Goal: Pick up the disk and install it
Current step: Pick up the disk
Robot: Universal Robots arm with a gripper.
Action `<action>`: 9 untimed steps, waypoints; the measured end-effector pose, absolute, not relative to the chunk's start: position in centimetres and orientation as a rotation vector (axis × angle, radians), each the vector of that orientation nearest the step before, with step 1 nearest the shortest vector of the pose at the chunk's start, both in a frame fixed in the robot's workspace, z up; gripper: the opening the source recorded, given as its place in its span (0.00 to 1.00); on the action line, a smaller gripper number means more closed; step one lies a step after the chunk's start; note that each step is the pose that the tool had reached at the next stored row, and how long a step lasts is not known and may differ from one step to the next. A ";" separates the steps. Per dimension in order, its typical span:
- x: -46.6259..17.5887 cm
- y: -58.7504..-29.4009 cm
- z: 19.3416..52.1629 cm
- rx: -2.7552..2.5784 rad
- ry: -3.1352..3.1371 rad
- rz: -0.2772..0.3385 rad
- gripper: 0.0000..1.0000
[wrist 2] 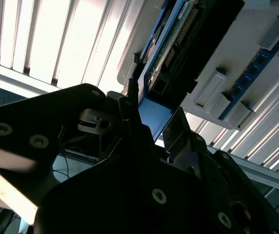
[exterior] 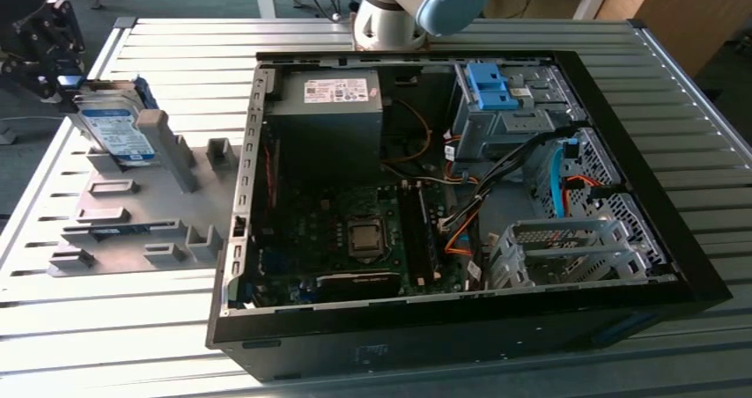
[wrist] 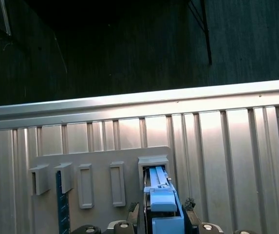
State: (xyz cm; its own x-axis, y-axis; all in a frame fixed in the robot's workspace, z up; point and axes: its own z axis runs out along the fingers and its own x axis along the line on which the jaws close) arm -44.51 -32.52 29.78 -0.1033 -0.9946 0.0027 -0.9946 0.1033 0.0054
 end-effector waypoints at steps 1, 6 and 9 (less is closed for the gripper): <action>-44.5 -32.5 29.8 2.100 -2.329 -0.003 0.47; -44.5 -32.4 29.7 2.099 -2.330 -0.003 0.47; -44.5 -32.4 29.6 2.098 -2.330 -0.003 0.47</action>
